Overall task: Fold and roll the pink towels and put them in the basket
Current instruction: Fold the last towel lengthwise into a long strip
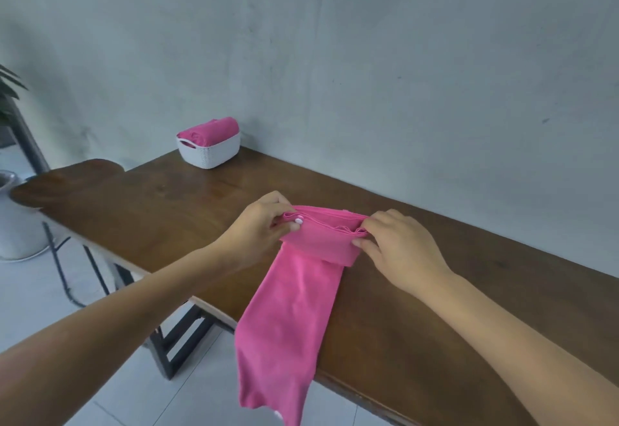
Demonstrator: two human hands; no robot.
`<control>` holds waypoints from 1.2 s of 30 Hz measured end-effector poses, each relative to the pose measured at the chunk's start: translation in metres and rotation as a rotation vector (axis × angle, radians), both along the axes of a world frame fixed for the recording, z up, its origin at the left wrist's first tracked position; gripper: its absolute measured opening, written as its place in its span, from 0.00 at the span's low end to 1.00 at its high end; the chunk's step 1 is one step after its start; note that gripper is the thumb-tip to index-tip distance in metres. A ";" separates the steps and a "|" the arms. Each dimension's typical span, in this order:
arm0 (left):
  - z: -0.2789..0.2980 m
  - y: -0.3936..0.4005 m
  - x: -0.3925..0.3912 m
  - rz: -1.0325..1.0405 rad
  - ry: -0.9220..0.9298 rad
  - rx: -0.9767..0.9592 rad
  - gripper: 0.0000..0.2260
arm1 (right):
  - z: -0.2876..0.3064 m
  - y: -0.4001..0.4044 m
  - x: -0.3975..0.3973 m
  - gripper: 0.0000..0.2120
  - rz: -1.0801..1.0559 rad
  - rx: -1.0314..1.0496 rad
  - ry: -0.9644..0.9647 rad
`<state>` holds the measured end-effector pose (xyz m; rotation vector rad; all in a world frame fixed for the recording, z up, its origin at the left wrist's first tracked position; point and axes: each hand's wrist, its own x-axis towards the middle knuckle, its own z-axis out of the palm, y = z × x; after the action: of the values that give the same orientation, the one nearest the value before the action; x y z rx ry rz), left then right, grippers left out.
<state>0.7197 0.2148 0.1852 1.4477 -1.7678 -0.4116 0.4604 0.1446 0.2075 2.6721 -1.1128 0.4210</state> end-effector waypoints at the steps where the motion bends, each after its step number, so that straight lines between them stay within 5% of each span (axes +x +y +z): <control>1: -0.001 0.012 0.009 0.004 -0.005 0.020 0.04 | -0.002 0.010 0.009 0.12 0.015 0.034 -0.014; 13: -0.036 0.183 0.121 0.089 -0.116 0.292 0.08 | -0.052 0.163 0.118 0.18 0.133 0.321 -0.004; 21: -0.050 0.267 0.163 0.191 -0.146 0.309 0.12 | -0.067 0.253 0.162 0.17 0.111 0.470 0.045; 36: -0.002 0.308 0.185 0.277 -0.142 0.072 0.12 | -0.005 0.272 0.203 0.15 0.155 0.182 0.195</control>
<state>0.9051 0.5225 0.1834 1.7827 -1.6422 -0.2344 0.6629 0.4163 0.2024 2.8937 -0.9324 0.0830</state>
